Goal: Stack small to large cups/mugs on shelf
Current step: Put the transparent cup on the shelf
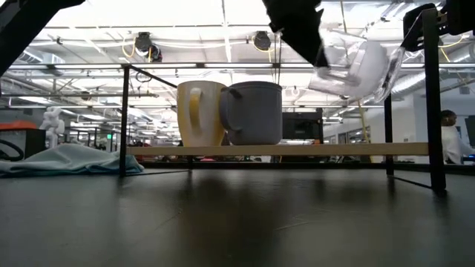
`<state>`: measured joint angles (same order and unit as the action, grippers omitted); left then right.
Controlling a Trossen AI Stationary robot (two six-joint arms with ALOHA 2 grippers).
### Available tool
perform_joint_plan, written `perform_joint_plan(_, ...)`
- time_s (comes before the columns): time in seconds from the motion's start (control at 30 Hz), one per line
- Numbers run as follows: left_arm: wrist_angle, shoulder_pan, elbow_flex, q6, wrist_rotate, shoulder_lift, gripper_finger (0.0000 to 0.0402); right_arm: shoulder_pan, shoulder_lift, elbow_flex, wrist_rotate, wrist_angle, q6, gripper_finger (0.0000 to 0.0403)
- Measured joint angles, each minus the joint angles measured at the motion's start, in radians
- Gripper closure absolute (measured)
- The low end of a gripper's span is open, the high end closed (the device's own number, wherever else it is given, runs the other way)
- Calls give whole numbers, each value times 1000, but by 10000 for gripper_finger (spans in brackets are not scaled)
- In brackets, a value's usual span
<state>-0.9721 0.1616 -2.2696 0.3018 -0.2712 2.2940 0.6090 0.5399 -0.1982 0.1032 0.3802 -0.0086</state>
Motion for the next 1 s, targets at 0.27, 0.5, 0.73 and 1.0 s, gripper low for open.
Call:
perform_joint_plan(0.27, -65, 0, 0, 16, 0, 0, 401, 0, 0, 0, 0, 3, -4, 403)
perform_joint_plan(0.5, -190, 8, 0, 3, 1, 0, 401, 0, 0, 0, 0, 3, -6, 403)
perform_joint_plan(0.73, -205, 78, 0, 23, 25, 0, 401, 0, 0, 0, 0, 3, -10, 403)
perform_joint_plan(1.0, -265, 172, 0, -47, 66, 0, 401, 0, 0, 0, 0, 3, -11, 403)
